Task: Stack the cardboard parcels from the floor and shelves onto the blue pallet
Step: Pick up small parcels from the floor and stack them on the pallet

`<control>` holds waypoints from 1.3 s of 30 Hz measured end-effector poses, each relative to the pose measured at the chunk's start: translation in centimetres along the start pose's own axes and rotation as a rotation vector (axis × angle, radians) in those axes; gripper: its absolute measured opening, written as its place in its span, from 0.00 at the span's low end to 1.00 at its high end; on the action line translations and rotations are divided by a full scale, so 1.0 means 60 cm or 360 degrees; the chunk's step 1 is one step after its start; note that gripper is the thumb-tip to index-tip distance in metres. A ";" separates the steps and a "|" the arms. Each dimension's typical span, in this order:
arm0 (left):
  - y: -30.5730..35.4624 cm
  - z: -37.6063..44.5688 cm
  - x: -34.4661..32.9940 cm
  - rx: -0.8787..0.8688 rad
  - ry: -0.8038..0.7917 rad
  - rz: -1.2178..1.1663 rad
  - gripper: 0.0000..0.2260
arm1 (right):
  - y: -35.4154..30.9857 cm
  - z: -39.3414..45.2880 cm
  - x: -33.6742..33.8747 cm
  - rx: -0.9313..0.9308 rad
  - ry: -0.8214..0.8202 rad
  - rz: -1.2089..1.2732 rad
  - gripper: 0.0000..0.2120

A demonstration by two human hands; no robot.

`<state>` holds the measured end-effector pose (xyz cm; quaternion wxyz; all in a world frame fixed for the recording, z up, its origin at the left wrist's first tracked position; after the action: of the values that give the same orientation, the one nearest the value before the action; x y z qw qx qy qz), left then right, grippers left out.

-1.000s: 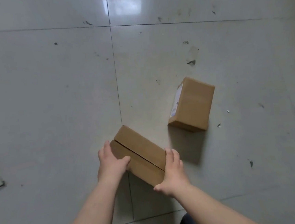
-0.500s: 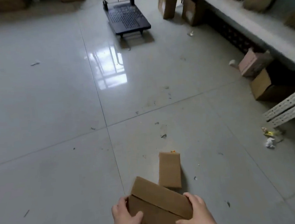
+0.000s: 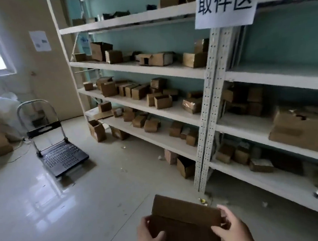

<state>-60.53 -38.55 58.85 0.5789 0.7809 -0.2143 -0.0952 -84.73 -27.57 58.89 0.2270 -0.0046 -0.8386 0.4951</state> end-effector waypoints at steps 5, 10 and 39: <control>0.072 -0.003 -0.209 -0.0154 -0.0466 0.0200 0.19 | 0.067 -0.179 0.173 -0.0059 0.0601 0.0194 0.32; 0.080 -0.082 -0.444 -0.0186 -0.0933 0.0540 0.16 | 0.175 -0.374 0.282 -0.0170 0.1047 0.0293 0.38; -0.085 -0.685 -1.363 -0.0735 -0.2961 0.1379 0.08 | 0.747 -0.925 0.436 -0.1042 0.2503 0.1422 0.59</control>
<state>-115.89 34.51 58.71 0.3054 0.1272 -0.8120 -0.4808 -96.51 47.36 53.96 0.5023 -0.7174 -0.4641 0.1327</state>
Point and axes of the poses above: each hand's wrist, its own z-axis towards the middle knuckle, its own x-axis out of the back of the hand, y = z × x, the point moved 9 cm from there along z, towards the middle knuckle, and after that the axes turned 14 degrees about -y, right-handed, at the moved point
